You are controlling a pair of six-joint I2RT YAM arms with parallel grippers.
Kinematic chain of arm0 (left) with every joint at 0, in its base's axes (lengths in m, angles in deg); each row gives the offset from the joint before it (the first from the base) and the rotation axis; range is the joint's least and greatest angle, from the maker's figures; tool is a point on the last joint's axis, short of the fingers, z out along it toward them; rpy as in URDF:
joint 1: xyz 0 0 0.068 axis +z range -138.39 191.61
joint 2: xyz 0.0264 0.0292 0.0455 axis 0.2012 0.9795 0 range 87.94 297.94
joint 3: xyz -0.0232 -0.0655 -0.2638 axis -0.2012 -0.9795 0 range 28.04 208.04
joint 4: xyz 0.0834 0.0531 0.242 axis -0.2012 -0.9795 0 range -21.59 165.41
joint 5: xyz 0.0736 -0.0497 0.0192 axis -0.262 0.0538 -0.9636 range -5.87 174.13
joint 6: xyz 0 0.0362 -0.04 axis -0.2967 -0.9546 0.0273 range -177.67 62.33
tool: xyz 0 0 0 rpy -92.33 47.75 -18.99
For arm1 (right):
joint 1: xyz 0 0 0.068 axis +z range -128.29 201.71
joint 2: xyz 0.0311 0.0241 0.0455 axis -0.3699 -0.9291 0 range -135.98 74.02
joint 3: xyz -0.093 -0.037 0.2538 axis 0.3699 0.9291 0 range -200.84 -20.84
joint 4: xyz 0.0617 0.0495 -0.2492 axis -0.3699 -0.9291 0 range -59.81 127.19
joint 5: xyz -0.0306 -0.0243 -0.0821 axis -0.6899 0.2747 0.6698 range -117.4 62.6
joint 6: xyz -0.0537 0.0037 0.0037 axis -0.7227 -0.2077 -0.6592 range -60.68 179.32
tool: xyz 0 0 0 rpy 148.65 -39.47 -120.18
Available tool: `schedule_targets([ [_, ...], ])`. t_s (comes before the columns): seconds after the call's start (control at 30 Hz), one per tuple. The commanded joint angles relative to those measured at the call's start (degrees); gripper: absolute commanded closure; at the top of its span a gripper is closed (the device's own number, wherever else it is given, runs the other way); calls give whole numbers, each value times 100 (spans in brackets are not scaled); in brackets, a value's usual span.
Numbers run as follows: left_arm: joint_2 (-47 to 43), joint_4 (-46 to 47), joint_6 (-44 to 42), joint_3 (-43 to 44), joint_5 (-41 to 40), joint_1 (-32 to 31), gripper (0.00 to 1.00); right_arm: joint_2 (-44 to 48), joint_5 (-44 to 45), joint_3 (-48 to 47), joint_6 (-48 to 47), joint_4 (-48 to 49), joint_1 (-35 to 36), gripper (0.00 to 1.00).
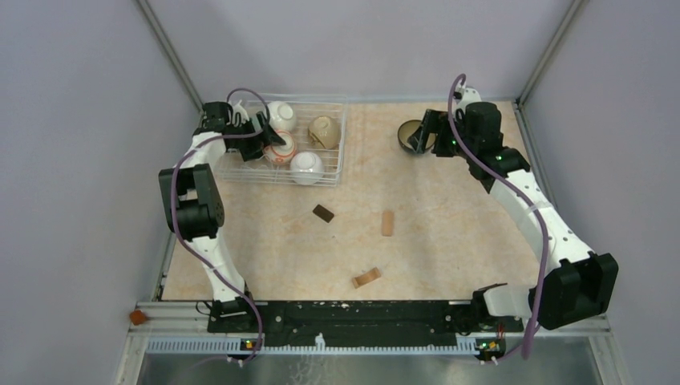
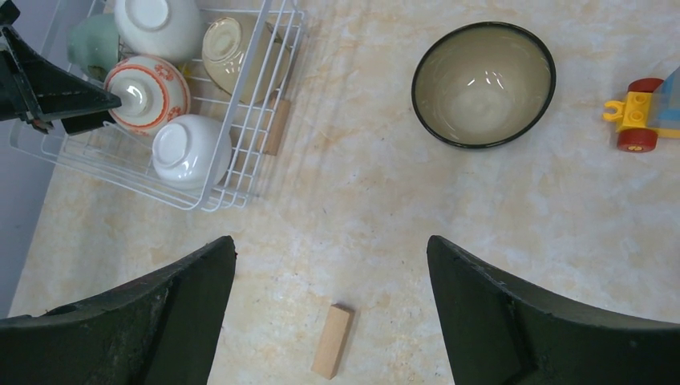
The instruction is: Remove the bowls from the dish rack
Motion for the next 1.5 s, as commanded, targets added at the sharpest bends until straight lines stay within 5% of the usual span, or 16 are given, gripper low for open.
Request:
schedule_targets([
  [0.0,-230,576,110,-60,-21,-137,3,250,12,-11,-44,148,20,12],
  [0.5,-372,717,230,22,-270,-307,33,292,32,1,-122,60,20,12],
  [1.47,-1651,1141,295,-400,-55,-579,42,278,-450,63,-133,299,20,13],
])
